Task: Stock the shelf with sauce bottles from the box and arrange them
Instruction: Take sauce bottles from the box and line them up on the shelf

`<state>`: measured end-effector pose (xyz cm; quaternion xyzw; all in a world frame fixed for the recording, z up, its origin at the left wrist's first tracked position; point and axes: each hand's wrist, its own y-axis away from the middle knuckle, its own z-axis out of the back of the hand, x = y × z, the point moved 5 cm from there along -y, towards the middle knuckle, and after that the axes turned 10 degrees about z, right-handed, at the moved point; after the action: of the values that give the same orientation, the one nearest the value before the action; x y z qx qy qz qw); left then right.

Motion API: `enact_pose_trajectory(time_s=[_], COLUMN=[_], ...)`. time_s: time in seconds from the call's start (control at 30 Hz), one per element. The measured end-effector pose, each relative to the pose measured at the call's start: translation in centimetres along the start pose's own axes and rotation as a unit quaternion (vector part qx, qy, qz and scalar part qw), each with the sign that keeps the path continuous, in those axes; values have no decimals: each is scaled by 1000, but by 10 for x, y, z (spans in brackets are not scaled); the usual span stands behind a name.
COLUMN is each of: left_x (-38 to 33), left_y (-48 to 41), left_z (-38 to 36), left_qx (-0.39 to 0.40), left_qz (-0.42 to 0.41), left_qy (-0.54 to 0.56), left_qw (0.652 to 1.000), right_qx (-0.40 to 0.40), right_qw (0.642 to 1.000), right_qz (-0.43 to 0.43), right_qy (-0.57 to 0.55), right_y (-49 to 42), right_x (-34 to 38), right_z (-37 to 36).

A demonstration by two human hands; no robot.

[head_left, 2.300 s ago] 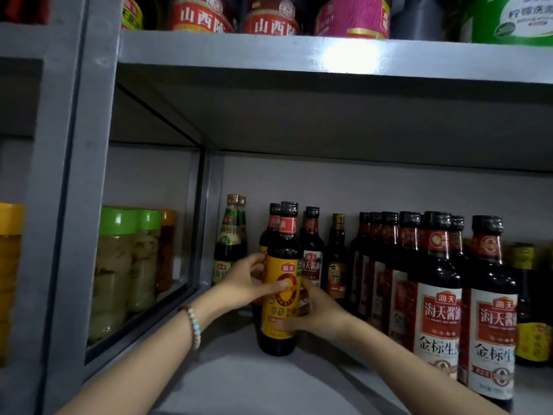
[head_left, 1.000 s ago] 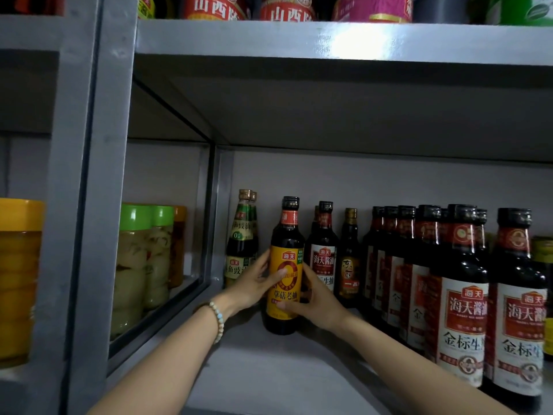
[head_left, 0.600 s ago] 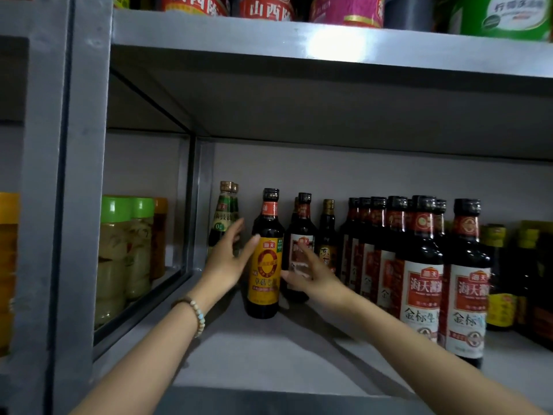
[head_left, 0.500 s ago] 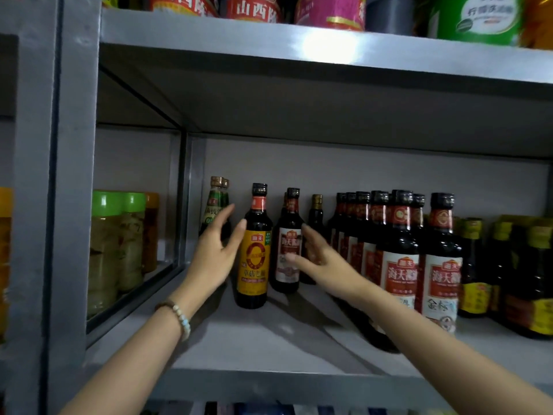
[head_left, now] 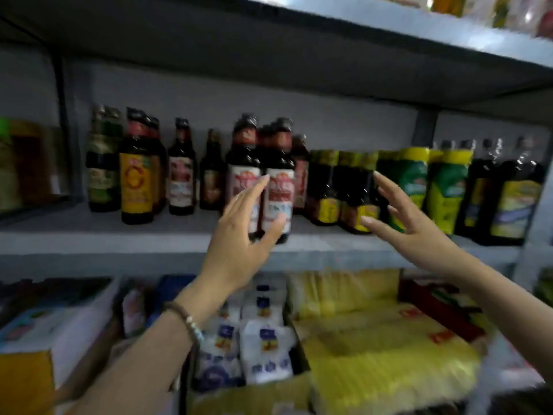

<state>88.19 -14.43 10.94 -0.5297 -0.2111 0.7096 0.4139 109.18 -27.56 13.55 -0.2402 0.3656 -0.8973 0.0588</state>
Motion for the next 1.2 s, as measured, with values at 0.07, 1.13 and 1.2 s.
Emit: enact_pose_trajectory(time_s=[0.07,1.13,1.2], left_x=[-16,302,333], left_y=[28,605,641], left_z=[-50,-617,-634], left_qx=[45,532,557], left_qz=[14,195,225], left_qy=[8,-78,-71], left_qw=[999,820,797], right_qx=[7,96,78], right_qw=[999,861,864], right_qz=[-43,-494,-491], right_qy=[17,-72,-75], right_y=[49,774,806], right_x=[-37,-505,-527], right_z=[24,-257,-285])
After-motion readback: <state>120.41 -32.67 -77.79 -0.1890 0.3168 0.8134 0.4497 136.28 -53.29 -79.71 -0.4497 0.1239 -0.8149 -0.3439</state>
